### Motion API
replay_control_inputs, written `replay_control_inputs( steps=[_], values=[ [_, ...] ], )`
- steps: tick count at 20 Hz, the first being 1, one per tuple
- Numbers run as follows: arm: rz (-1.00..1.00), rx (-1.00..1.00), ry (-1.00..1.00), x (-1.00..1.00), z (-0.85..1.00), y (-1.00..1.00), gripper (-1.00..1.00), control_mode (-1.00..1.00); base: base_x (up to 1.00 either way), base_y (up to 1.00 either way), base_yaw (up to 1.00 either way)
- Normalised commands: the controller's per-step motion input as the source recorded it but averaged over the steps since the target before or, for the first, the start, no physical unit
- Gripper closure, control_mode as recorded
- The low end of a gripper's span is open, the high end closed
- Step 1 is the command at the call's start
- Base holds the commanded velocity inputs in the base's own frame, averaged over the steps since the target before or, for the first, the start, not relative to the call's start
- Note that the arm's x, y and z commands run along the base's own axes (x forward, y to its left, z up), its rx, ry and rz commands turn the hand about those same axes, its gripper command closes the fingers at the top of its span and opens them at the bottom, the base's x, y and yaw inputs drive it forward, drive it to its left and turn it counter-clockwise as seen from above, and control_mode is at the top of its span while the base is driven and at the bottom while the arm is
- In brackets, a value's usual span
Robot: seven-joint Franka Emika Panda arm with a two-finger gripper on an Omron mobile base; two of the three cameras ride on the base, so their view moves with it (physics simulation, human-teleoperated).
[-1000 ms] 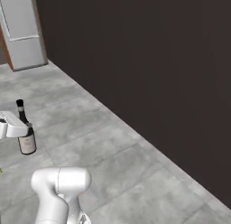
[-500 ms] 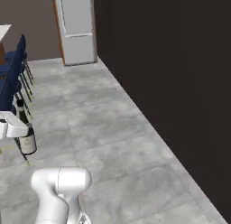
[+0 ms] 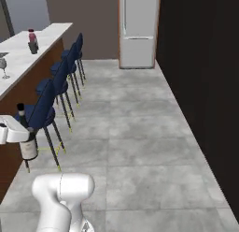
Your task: There is a wine glass and glass cup on the dining counter. Place the wine bottle next to the wine glass and the juice bottle next to the glass cup.
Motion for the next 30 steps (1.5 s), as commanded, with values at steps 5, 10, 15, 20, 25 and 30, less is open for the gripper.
replay_control_inputs(
  steps=[5,10,15,20,25,30],
  values=[
    [0.0,0.0,0.0,0.0,0.0,0.0,1.0,1.0,0.67,-0.15,0.45],
    [0.0,0.0,0.0,0.0,0.0,0.0,1.0,1.0,0.65,-0.26,0.34],
    [0.0,0.0,0.0,0.0,0.0,0.0,1.0,1.0,0.63,-0.33,0.25],
    [0.0,0.0,0.0,0.0,0.0,0.0,1.0,1.0,0.62,-0.32,0.26],
    [0.0,0.0,0.0,0.0,0.0,0.0,1.0,1.0,0.56,-0.12,0.48],
    [0.0,0.0,0.0,0.0,0.0,0.0,1.0,1.0,0.52,0.01,0.44]
  ],
)
